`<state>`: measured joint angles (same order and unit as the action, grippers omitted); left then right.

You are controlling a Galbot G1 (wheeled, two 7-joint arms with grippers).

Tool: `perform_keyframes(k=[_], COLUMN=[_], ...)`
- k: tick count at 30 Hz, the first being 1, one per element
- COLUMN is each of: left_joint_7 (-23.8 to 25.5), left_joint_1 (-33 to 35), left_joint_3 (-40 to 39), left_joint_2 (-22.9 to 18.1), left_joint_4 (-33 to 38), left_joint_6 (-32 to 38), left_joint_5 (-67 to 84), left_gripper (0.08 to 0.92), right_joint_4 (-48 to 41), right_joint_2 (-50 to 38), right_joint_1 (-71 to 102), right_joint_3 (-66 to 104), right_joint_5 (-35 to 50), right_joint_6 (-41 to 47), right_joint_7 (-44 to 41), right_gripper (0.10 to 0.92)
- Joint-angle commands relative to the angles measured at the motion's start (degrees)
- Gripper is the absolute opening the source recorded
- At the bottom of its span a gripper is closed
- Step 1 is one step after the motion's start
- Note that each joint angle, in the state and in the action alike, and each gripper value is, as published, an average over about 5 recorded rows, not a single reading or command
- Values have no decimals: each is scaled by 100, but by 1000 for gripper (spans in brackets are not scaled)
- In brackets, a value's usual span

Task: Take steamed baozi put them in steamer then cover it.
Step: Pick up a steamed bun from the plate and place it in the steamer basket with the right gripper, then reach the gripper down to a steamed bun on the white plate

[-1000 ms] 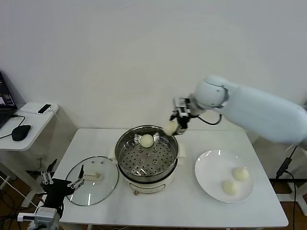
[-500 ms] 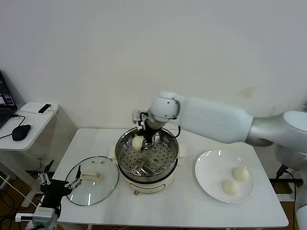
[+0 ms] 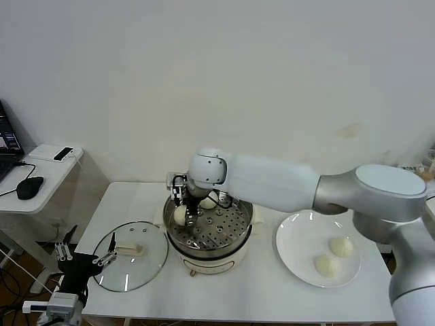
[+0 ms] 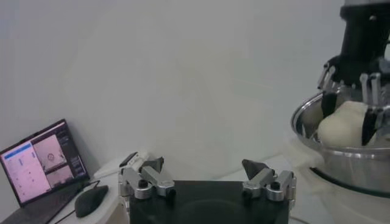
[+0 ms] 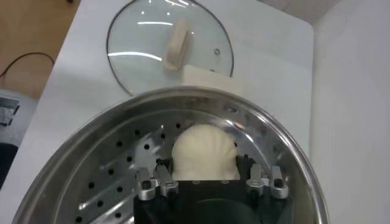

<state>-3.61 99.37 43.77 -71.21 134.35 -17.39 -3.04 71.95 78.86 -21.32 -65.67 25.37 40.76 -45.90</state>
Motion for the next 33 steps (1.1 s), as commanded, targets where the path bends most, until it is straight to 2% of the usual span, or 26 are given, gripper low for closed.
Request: perform_keyframes(k=[1,6,13,16,24,33], left_joint_7=[-3,-10,-8,-5,5,8], left_joint_1=[-3,-2,10,-1,-26,-68], left_joint_3=[3,-4,8,3,-26,-95], left_joint_2=[-11,-18,11,28,93,187], left_joint_4=[6,-11,20,26,32,-31], left_joint_6=[0,1,-3,-7,-11,-14], left_joint_5=[5,0,4,8,46,91], left_gripper=[823,823,823,823,823,823], right_joint_4=[-313,-352,-114,240,1357,2636], right_joint_2=[263,260,-64,-432,-2085,-4444], right_joint_1=[131,154,-217,-549,-1416,-1252], right_joint_3=[-44,-14,126,180,97,102], right_joint_5=[-52,-50,-107,-226,-844,-1682], right_joint_6=[86,87,33,-137,-840,-1424], right_joint_7=[165,279,-200,-656,-1666,-2078], right_gripper=[644,656,806,820,823,823])
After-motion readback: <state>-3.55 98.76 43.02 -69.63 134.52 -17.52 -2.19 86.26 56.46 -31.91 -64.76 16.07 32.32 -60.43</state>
